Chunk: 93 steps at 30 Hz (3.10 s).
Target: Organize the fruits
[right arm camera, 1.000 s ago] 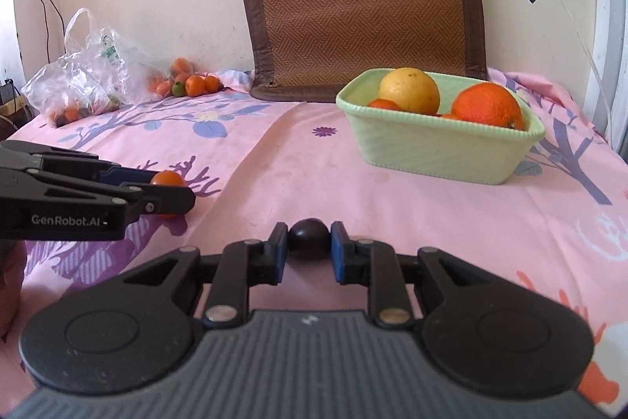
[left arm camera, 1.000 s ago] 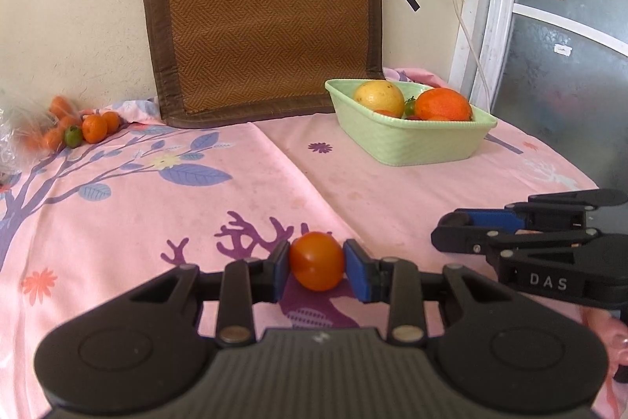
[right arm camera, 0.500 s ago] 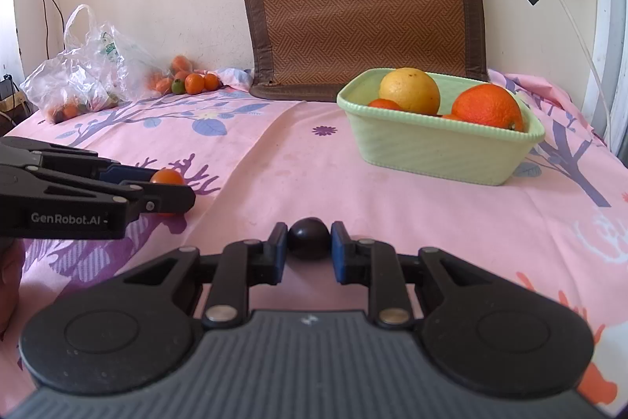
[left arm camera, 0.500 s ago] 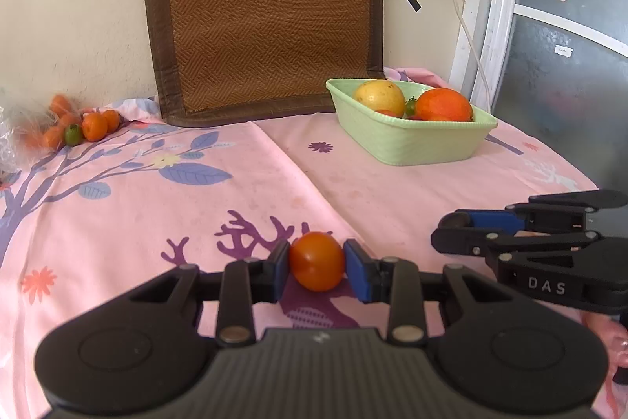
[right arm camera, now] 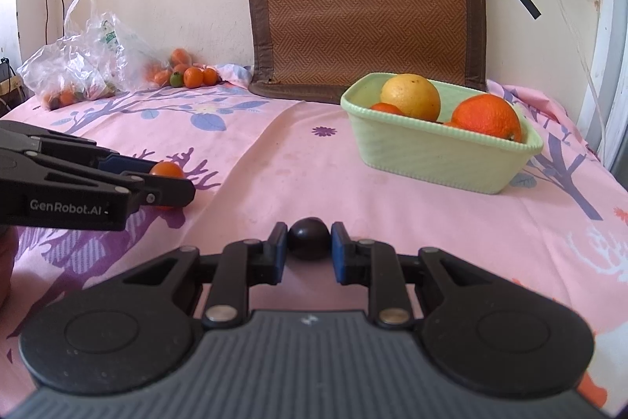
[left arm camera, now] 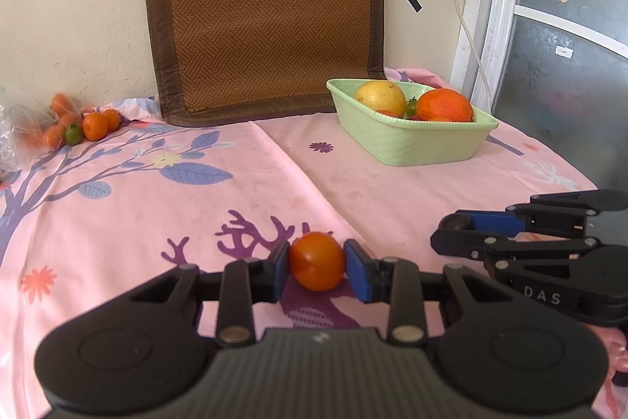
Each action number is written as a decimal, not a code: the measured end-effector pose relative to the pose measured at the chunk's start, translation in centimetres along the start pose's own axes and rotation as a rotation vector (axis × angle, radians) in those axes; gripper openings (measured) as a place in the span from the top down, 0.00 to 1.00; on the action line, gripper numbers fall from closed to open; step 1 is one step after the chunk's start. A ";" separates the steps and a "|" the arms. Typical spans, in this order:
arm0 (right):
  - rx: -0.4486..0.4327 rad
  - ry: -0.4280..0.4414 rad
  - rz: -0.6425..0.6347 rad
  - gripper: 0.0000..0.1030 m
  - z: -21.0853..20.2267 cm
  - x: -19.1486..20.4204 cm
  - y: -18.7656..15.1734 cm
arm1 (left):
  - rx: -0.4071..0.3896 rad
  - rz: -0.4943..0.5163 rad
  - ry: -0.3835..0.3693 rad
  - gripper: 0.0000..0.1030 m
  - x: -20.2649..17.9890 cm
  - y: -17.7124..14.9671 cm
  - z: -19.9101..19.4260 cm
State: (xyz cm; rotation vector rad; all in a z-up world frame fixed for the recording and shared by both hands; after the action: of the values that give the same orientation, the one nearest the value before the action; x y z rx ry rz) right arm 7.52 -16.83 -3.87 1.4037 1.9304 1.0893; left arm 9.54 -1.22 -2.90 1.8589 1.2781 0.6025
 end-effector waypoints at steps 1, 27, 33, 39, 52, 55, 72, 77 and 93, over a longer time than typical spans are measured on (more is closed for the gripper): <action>0.000 0.000 0.000 0.74 0.0 0.0 0.0 | 0.000 0.000 0.000 0.70 0.0 0.0 0.0; -0.056 0.005 0.076 0.75 -1.2 -1.0 0.1 | -0.074 -0.001 -0.026 0.71 -0.1 0.4 -1.0; -0.121 -0.002 0.082 0.75 -2.0 -2.2 1.3 | -0.074 -0.031 -0.076 0.71 -1.0 2.1 -0.3; -0.230 -0.081 0.087 0.75 -1.9 -5.6 4.3 | -0.115 -0.009 -0.116 0.71 -2.7 7.4 1.4; -0.218 -0.119 0.081 0.74 3.6 -9.4 6.0 | -0.021 -0.073 -0.176 0.70 -4.0 12.7 10.1; -0.226 -0.128 0.068 0.55 3.6 -9.5 5.9 | -0.002 -0.083 -0.172 0.55 -4.3 12.6 11.2; -0.276 -0.146 0.236 0.53 1.3 -11.9 5.7 | 0.005 -0.066 0.108 0.49 -5.8 11.3 5.3; -0.256 -0.119 0.289 0.53 -0.9 -10.5 4.8 | -0.006 -0.073 0.156 0.47 -5.7 9.5 2.3; -0.198 -0.059 0.450 0.41 -7.8 -4.4 1.8 | -0.055 -0.102 0.285 0.04 -4.6 4.0 -5.1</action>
State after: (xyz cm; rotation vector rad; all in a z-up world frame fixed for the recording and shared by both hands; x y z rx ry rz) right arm 3.87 -23.12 1.67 1.7783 1.4513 1.3778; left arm 6.19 -4.44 3.55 1.6945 1.5133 0.8617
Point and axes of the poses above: each gripper's, at about its wrist camera, not at the fingertips, and z roughly the way its jaws point, x to its left, y to its top, the point moved 5 cm from there along z, roughly the way its jaws point, and after that the axes turned 2 degrees about z, right-handed, at the moved point
